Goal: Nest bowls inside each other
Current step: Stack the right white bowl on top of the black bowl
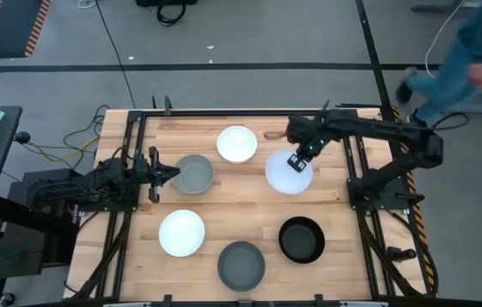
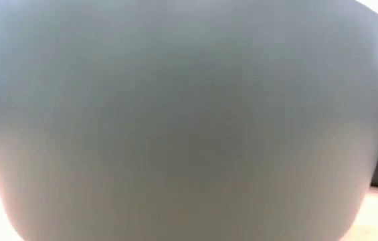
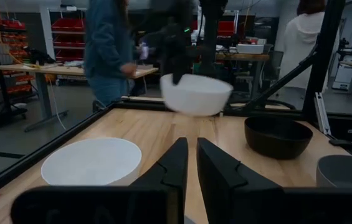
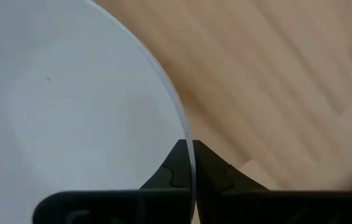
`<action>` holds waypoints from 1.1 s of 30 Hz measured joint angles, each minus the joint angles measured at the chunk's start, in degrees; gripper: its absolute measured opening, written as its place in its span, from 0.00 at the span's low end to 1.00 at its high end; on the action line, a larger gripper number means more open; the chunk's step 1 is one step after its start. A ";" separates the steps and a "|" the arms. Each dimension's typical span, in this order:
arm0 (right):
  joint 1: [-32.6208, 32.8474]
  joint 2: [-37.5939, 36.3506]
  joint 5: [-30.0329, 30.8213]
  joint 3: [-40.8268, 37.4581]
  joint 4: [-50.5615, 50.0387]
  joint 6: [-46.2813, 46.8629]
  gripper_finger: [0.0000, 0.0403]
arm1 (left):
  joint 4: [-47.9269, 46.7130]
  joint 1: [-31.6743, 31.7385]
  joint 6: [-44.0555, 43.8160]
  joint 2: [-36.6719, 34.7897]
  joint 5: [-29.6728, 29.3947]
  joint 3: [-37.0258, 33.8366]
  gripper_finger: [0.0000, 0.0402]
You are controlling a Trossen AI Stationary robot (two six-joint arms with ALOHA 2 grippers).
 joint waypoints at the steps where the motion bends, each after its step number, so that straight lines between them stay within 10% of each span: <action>1: 2.10 -1.22 -0.09 -0.17 -0.85 2.18 0.01 | -0.03 -0.01 -0.03 0.01 0.00 0.00 0.11; 17: 39.43 -4.86 4.52 -1.97 -4.90 41.90 0.00 | -0.43 -0.02 -0.10 0.02 0.00 -0.02 0.10; 33: 48.66 3.68 3.04 -1.97 0.30 49.10 0.00 | -1.54 -0.02 -0.34 0.02 0.02 0.00 0.09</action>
